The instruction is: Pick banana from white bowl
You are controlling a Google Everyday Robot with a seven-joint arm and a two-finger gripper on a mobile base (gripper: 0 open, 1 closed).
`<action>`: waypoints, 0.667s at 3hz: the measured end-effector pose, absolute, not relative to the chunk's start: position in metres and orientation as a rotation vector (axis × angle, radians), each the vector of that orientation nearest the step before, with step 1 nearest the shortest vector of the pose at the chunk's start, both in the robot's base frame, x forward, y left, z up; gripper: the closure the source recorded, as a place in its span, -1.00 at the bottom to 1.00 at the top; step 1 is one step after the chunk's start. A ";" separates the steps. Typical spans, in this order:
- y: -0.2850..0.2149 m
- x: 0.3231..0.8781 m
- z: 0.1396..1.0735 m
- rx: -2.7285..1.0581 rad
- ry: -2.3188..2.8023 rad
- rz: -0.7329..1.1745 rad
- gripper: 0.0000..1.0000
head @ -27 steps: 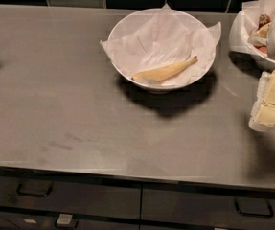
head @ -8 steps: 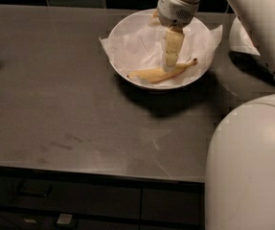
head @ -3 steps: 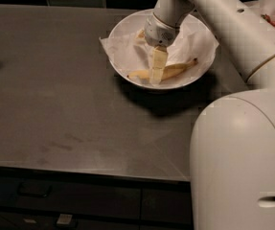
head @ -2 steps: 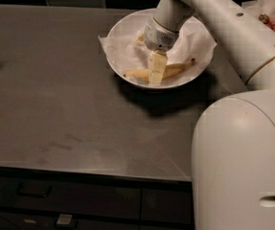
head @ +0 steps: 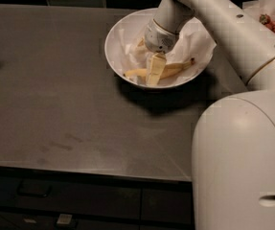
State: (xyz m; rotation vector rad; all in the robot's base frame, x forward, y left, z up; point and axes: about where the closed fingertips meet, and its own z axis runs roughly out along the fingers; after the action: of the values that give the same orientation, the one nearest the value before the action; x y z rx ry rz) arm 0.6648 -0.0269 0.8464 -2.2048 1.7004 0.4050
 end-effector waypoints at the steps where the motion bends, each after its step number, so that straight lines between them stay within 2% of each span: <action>1: -0.027 0.665 0.846 -2.205 1.700 0.405 -0.10; 2: -0.027 0.665 0.846 -2.205 1.700 0.405 0.37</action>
Offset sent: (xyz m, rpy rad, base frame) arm 0.0000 0.0000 0.0000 0.0000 0.0000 0.0000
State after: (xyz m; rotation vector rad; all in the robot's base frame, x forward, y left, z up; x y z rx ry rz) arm 0.6648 -0.0269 0.8464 -2.2048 1.7003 0.4049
